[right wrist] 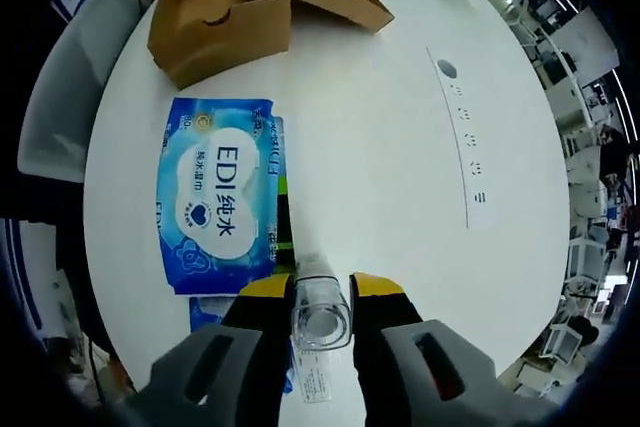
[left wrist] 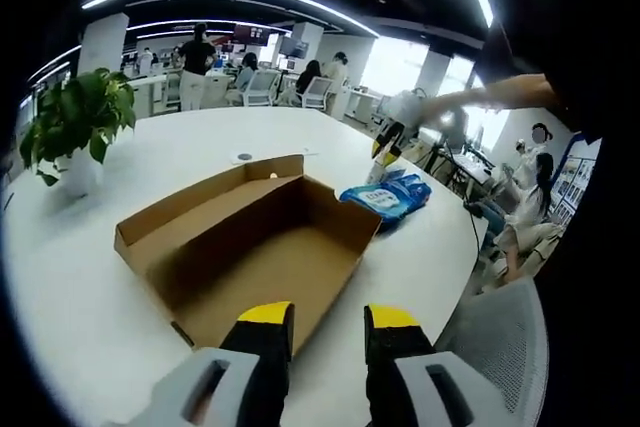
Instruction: Operate the shoe box by opening the lid, removing the specified soft item, and placing it in the target area until the item is outside and the box remains undamaged.
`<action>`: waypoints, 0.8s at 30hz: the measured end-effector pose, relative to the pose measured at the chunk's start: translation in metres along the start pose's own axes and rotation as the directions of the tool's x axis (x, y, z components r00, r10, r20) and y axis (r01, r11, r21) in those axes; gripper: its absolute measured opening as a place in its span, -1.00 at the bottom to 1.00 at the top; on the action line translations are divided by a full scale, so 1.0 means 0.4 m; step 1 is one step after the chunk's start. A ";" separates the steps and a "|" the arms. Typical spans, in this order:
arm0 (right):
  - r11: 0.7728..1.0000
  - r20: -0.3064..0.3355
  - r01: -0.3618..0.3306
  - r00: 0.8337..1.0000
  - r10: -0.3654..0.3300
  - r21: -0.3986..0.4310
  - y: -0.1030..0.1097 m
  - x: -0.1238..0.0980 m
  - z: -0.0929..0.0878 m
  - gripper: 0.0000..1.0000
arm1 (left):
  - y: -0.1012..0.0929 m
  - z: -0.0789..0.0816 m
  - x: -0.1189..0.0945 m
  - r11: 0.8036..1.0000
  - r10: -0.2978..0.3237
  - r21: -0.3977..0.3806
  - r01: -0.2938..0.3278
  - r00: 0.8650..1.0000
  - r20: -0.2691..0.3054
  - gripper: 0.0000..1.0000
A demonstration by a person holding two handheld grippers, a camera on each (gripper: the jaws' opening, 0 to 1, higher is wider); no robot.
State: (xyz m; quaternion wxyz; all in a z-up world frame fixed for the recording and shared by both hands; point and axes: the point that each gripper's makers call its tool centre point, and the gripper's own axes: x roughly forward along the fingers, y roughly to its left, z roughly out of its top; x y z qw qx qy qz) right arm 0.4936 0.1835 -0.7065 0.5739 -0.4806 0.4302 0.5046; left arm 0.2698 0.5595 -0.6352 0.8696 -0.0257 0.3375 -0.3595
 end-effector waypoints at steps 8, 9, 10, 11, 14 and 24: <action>1.000 0.005 0.005 1.000 -0.005 0.005 -0.007 0.002 0.001 -0.57 | 0.000 -0.006 0.001 1.000 -0.001 -0.002 0.001 1.000 -0.004 -0.43; 1.000 0.009 0.006 1.000 -0.006 0.006 -0.010 0.003 0.001 -0.57 | 0.000 -0.007 0.000 1.000 -0.001 -0.003 0.001 1.000 -0.003 -0.44; 1.000 0.010 0.008 1.000 -0.008 0.002 -0.009 0.003 0.001 -0.57 | 0.000 -0.007 -0.001 1.000 -0.002 -0.003 0.002 1.000 -0.002 -0.44; 1.000 0.007 0.008 1.000 -0.008 -0.007 -0.008 0.003 0.000 -0.56 | 0.000 -0.008 -0.001 1.000 -0.001 -0.003 0.001 1.000 -0.003 -0.44; 1.000 0.002 0.013 1.000 -0.013 -0.006 -0.009 0.001 0.000 -0.55 | 0.001 -0.009 -0.003 1.000 0.000 -0.004 0.000 1.000 -0.004 -0.44; 0.999 0.014 0.039 0.999 -0.039 -0.005 -0.017 -0.021 0.003 -0.52 | 0.005 -0.007 -0.005 1.000 0.010 -0.010 -0.010 1.000 0.010 -0.44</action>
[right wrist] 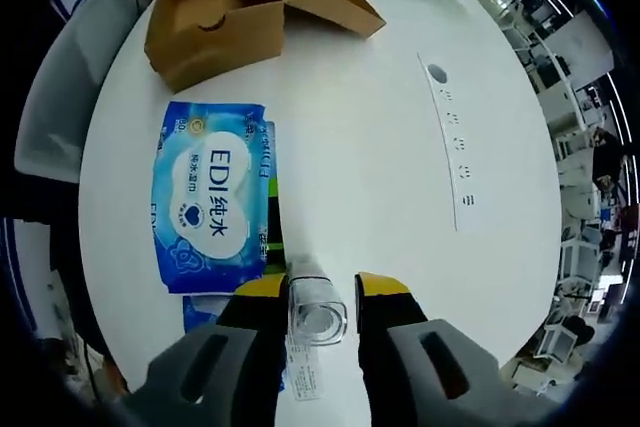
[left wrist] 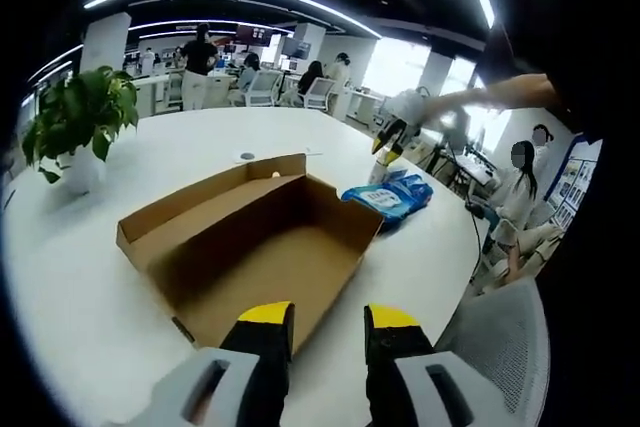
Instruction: Operate the shoe box by opening the lid, removing the specified soft item, and placing it in the target area until the item is outside and the box remains undamaged.
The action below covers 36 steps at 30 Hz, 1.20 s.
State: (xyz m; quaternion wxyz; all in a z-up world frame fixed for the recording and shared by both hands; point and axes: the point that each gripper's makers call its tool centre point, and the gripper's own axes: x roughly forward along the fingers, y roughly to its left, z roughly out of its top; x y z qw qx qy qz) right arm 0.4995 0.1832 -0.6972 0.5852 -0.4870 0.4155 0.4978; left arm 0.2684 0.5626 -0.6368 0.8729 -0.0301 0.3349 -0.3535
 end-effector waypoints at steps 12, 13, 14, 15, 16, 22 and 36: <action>0.997 0.053 0.054 0.997 -0.058 0.060 -0.010 -0.068 0.027 -0.47 | 0.001 0.014 0.005 1.000 0.000 -0.019 0.001 0.999 0.038 -0.40; 0.996 0.060 0.059 0.996 -0.063 0.065 -0.009 -0.075 0.031 -0.46 | 0.001 0.017 0.005 1.000 0.001 -0.023 0.000 0.999 0.045 -0.40; 0.996 0.062 0.062 0.996 -0.066 0.065 -0.007 -0.080 0.033 -0.46 | 0.001 0.021 0.006 1.000 0.001 -0.027 0.000 0.999 0.051 -0.40; 0.996 0.066 0.064 0.996 -0.068 0.064 -0.002 -0.088 0.034 -0.46 | 0.001 0.022 0.006 1.000 0.002 -0.027 0.000 0.999 0.053 -0.39; 0.996 0.068 0.068 0.995 -0.072 0.063 0.000 -0.092 0.035 -0.45 | 0.001 0.023 0.007 1.000 0.003 -0.026 -0.001 0.998 0.055 -0.38; 0.987 0.129 0.094 0.985 -0.111 0.130 0.023 -0.131 0.061 -0.45 | 0.008 0.023 0.011 0.999 0.021 -0.030 -0.019 0.998 0.064 -0.37; 0.880 0.384 -0.013 0.903 -0.194 0.476 0.071 -0.197 0.087 -0.35 | 0.135 -0.024 -0.033 0.947 0.296 -0.158 -0.280 0.952 0.083 -0.38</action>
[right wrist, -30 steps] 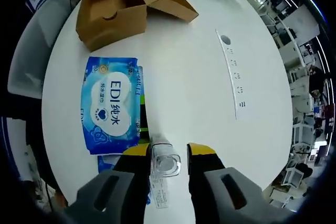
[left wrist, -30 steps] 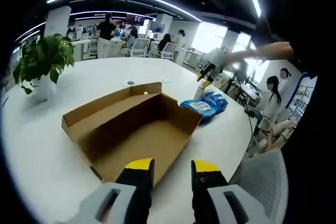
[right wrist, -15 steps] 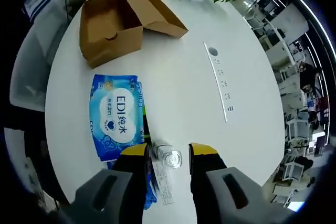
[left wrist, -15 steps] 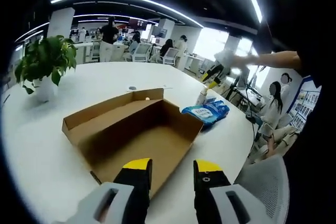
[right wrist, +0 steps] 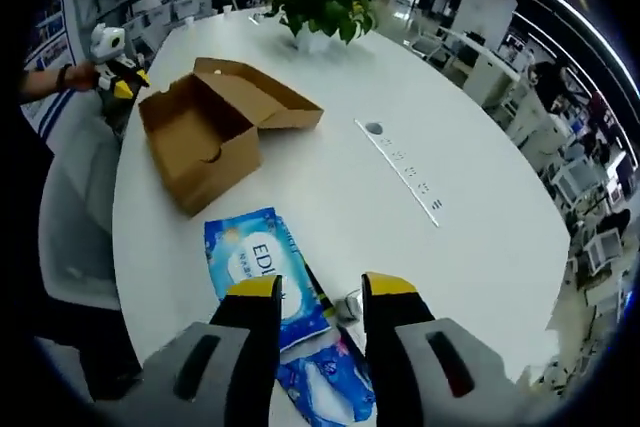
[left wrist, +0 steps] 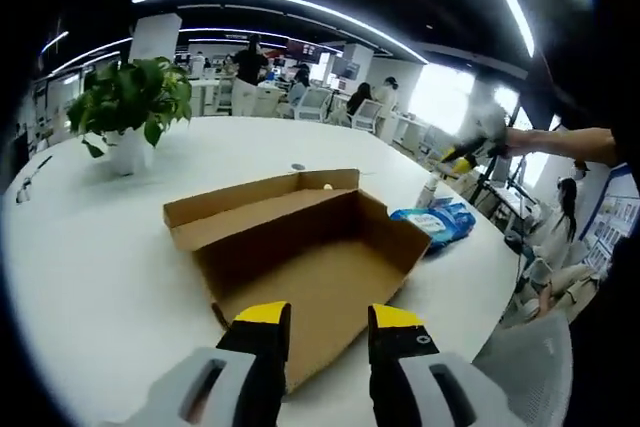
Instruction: Operate the shoe box by opening the lid, removing the specified soft item, and placing it in the target area until the item is outside and the box remains undamaged.
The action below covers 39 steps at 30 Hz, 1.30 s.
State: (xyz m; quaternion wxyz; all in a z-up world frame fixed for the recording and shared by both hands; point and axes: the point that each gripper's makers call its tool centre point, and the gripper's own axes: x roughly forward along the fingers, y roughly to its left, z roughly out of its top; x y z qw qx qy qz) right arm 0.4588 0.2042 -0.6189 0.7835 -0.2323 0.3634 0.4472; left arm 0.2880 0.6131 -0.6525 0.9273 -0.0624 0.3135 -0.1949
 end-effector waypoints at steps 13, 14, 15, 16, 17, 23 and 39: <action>0.972 0.224 -0.004 0.973 -0.051 0.235 0.063 -0.035 0.055 -0.26 | 0.084 -0.031 0.001 0.983 0.136 -0.120 -0.135 0.991 -0.001 -0.39; 0.971 0.228 -0.005 0.972 -0.050 0.237 0.069 -0.036 0.056 -0.26 | 0.088 -0.036 0.005 0.981 0.143 -0.135 -0.142 0.990 -0.005 -0.39; 0.971 0.231 -0.005 0.972 -0.051 0.238 0.077 -0.036 0.056 -0.26 | 0.089 -0.039 0.007 0.980 0.145 -0.139 -0.145 0.989 -0.006 -0.39; 0.971 0.234 -0.005 0.971 -0.053 0.240 0.082 -0.035 0.056 -0.26 | 0.089 -0.041 0.009 0.979 0.145 -0.142 -0.144 0.989 -0.005 -0.39; 0.970 0.238 -0.008 0.970 -0.051 0.242 0.091 -0.034 0.056 -0.26 | 0.088 -0.045 0.013 0.979 0.145 -0.145 -0.145 0.989 -0.010 -0.38; 0.966 0.245 -0.023 0.969 -0.042 0.257 0.130 -0.029 0.040 -0.26 | 0.089 -0.067 0.026 0.976 0.148 -0.158 -0.151 0.988 -0.031 -0.38; 0.946 0.272 -0.065 0.962 -0.026 0.318 0.227 -0.020 -0.006 -0.26 | 0.098 -0.103 0.068 0.981 0.141 -0.120 -0.152 0.985 -0.097 -0.39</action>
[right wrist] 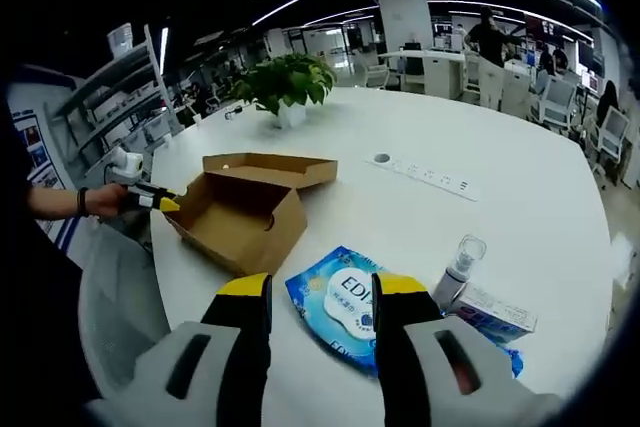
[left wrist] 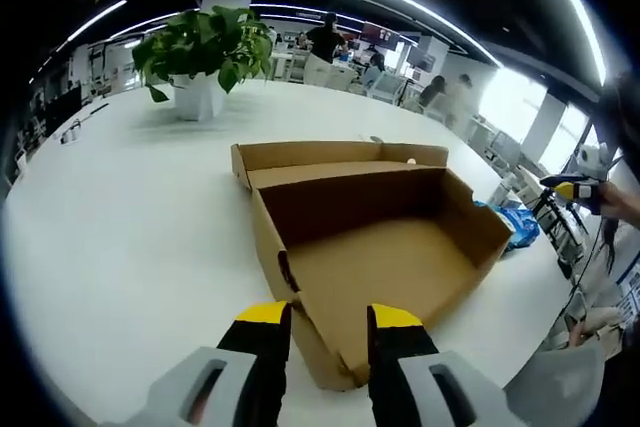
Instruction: Operate the shoe box by opening the lid, removing the specified soft item, and placing it in the target area until the item is outside and the box remains undamaged.
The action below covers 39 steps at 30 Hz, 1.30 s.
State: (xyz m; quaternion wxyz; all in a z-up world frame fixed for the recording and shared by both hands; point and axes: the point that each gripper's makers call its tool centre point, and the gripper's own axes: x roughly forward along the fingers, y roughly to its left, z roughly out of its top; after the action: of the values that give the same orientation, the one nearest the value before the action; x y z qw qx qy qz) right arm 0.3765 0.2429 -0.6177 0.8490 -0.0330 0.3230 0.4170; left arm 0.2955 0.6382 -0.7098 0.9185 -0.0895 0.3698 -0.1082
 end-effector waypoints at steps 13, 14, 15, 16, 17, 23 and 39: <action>1.000 -0.004 -0.008 1.000 0.008 0.027 0.034 0.002 -0.048 -0.26 | 0.010 -0.017 0.019 0.987 0.009 0.160 0.005 0.996 -0.084 -0.45; 1.000 -0.006 -0.010 1.000 0.010 0.029 0.036 0.003 -0.050 -0.26 | 0.010 -0.017 0.019 0.985 0.008 0.173 0.008 0.996 -0.089 -0.45; 1.000 -0.009 -0.013 1.000 0.013 0.027 0.038 0.004 -0.053 -0.26 | 0.010 -0.017 0.018 0.983 0.007 0.182 0.010 0.996 -0.092 -0.46; 1.000 -0.015 -0.016 1.000 0.016 0.024 0.042 0.005 -0.057 -0.27 | 0.010 -0.018 0.018 0.981 0.005 0.194 0.014 0.995 -0.096 -0.46; 1.000 -0.018 -0.017 1.000 0.018 0.021 0.042 0.007 -0.060 -0.27 | 0.009 -0.019 0.017 0.979 0.002 0.201 0.017 0.995 -0.097 -0.46; 0.999 -0.018 -0.027 0.999 0.028 0.023 0.053 0.015 -0.060 -0.27 | 0.008 -0.021 0.015 0.970 -0.011 0.240 0.038 0.994 -0.113 -0.48; 0.999 -0.028 -0.043 0.999 0.043 -0.005 0.075 0.098 -0.034 -0.29 | -0.013 -0.033 0.007 0.942 -0.050 0.322 0.091 0.990 -0.133 -0.49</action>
State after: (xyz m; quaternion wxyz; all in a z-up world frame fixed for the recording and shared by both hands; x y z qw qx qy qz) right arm 0.3649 0.2848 -0.6446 0.8350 -0.0342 0.3344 0.4357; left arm 0.2877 0.6314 -0.7197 0.8916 0.0575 0.3990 -0.2063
